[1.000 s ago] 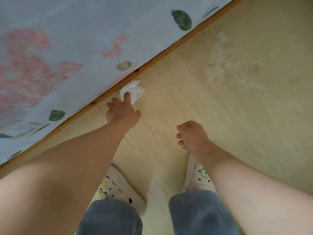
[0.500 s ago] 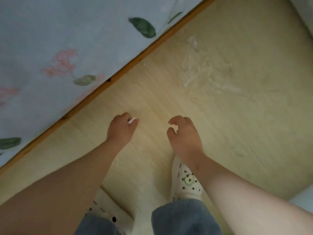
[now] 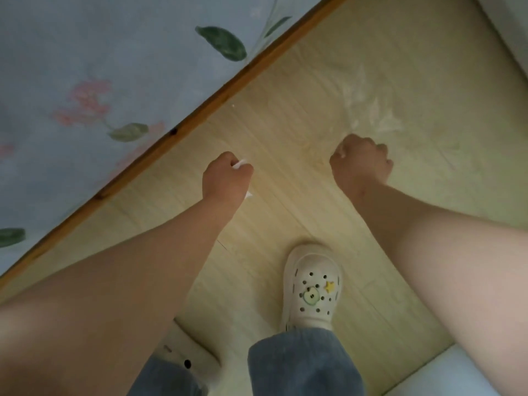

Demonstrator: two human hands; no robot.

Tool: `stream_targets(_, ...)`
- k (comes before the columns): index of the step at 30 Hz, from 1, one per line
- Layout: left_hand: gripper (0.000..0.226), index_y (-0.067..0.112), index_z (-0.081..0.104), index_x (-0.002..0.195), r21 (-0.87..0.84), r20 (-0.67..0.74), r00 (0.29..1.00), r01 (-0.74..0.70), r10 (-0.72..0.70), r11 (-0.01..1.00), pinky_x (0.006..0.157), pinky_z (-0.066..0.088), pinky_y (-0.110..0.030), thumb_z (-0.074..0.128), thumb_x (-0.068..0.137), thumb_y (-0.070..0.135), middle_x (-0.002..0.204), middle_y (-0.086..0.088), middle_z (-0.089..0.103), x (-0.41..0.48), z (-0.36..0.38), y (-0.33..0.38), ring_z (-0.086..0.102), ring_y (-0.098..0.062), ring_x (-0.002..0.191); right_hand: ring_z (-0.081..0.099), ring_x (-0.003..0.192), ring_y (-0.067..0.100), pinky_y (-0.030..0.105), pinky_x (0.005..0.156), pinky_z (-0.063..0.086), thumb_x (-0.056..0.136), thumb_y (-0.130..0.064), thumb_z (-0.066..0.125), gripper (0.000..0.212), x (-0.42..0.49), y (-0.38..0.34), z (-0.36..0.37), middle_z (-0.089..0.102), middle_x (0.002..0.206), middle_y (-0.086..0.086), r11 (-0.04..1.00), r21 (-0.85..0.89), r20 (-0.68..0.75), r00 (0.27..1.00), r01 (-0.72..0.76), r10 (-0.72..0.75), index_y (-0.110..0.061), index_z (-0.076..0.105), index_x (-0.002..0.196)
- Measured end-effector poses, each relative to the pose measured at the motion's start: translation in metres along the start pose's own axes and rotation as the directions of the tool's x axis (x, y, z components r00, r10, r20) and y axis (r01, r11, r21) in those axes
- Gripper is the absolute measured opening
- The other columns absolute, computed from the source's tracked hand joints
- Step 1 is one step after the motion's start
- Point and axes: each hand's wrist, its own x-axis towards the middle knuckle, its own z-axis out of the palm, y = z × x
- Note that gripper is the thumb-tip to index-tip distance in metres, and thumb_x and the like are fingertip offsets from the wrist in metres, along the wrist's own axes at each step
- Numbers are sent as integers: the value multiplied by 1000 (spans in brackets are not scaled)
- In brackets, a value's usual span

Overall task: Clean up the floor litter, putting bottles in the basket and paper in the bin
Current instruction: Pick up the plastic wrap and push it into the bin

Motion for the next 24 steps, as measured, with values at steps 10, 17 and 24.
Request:
stream_targets(10,29,25,43,85,-480,138,984,167,-113,861,77,52,-44,39,92,-4,110,-7,52,-68,-73,34,57,-23,83,42,37,6,27,56,38,82,13,31,33,-102,-52,-31,39,62,6,98,963,230,956,-251,183,-19,35,72)
stream_targets(17,49,26,43,126,-752,189,982,160,-23,639,63,54,-35,35,91,-8,99,-2,56,-152,-126,130,64,-17,59,49,54,9,21,46,38,78,-74,40,67,-152,-106,-140,70,96,1,15,898,439,898,-439,7,-19,61,109)
stream_targets(24,20,13,51,107,-826,44,994,-18,96,563,80,53,-40,43,93,0,93,-7,65,-242,-189,209,66,-20,76,61,104,12,31,72,47,86,-35,59,48,-214,-125,-233,59,124,-12,322,924,280,939,-207,-200,-49,44,129)
